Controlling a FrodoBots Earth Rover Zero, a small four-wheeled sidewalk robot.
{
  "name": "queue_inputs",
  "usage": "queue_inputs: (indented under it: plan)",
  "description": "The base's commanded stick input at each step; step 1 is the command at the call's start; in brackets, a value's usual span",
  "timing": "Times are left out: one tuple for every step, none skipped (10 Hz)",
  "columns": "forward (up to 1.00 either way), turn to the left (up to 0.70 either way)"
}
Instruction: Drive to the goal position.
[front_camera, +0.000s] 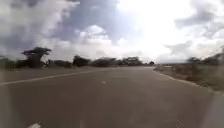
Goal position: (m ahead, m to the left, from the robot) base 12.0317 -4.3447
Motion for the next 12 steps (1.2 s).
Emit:
queue_inputs:
  plan:
    - [1.00,-0.40]
    - [1.00,-0.40]
    - [1.00,-0.40]
    - [1.00,-0.27]
    - [1.00,-0.04]
    - [1.00,0.00]
    - [1.00,0.00]
    - [1.00,0.00]
    - [1.00,0.00]
    - [1.00,0.00]
    - [1.00,0.00]
    - [1.00,0.00]
